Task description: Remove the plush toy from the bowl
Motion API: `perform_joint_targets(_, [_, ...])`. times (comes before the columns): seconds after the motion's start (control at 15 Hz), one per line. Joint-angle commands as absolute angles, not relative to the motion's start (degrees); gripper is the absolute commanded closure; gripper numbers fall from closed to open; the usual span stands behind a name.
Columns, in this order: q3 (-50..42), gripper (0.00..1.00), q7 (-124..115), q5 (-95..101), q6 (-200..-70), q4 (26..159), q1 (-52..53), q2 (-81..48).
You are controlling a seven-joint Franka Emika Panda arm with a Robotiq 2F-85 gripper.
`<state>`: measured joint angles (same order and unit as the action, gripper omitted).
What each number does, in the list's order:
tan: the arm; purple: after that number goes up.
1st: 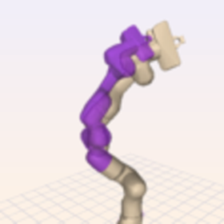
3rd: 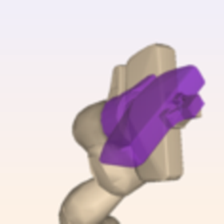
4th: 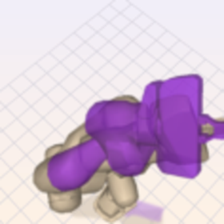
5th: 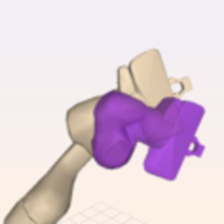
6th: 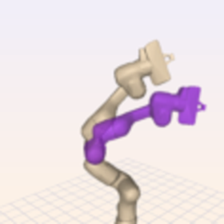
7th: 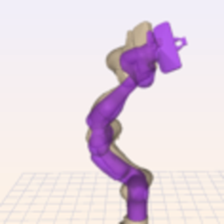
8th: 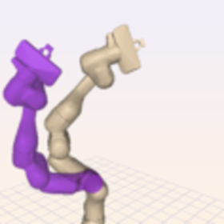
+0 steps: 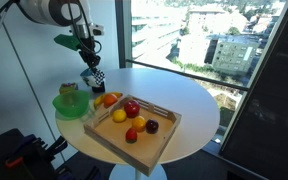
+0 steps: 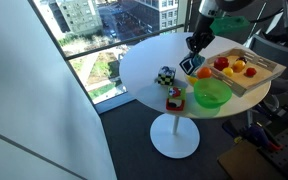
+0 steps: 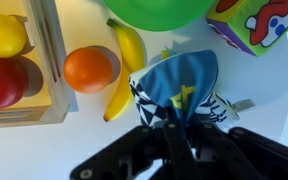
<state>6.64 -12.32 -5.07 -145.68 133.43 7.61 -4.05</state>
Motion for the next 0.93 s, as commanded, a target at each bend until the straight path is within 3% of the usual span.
perform_joint_targets(0.0, [6.5,0.94,-13.9,-4.3,-146.8,132.2,7.7,-6.0])
perform_joint_targets(0.13, [6.5,0.93,-13.7,-4.3,-147.1,132.4,7.7,-6.6])
perform_joint_targets(0.2, [6.4,0.62,-13.7,-4.1,-147.1,132.5,7.8,-6.8])
perform_joint_targets(0.27, [6.4,0.61,-13.7,-3.8,-147.2,132.6,7.9,-6.9])
perform_joint_targets(0.4, [6.5,0.48,-13.6,-3.9,-147.1,132.8,8.0,-6.9])
perform_joint_targets(0.8, [6.8,0.01,-13.1,-4.5,-146.7,133.4,8.3,-5.6])
perform_joint_targets(0.87, [6.8,0.00,-13.0,-4.5,-146.6,133.6,8.4,-5.2])
